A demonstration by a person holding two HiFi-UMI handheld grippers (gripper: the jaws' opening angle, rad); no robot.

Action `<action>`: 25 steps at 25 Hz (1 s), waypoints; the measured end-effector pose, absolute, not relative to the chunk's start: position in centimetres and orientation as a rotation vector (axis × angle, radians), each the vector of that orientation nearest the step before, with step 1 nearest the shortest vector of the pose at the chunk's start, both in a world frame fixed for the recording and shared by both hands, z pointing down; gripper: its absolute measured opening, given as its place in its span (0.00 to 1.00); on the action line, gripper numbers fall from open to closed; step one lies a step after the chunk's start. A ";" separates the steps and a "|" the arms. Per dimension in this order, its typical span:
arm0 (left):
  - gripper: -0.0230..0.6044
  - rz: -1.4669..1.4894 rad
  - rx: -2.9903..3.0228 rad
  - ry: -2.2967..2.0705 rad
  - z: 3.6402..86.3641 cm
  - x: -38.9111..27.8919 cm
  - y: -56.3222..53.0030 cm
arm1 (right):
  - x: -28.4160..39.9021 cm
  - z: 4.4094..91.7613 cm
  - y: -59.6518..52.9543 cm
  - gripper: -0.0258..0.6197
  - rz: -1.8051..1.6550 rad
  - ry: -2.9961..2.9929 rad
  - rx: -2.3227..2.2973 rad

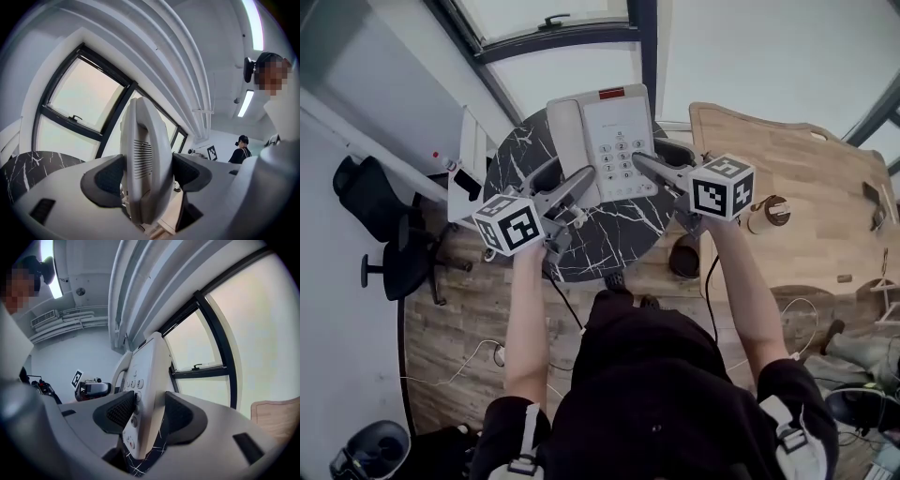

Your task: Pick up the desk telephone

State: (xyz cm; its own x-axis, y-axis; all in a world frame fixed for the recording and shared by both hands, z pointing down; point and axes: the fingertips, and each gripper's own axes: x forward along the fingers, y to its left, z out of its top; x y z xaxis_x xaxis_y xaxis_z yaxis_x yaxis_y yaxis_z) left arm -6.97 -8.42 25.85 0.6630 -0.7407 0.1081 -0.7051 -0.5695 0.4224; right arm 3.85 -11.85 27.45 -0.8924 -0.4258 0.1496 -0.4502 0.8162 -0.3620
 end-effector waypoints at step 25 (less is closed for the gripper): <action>0.58 -0.160 2.617 -1.208 16.1 -7.2 -9.6 | 3.6 17.7 -13.4 0.38 0.384 -3.078 0.712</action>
State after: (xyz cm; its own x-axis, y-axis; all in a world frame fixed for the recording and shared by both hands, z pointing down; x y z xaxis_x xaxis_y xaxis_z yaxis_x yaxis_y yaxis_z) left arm -7.24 -9.62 16.13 0.6497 -0.7602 0.0066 -0.7323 -0.6234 0.2741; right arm 3.58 -13.42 17.72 -0.8990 -0.4378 0.0146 -0.4279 0.8707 -0.2425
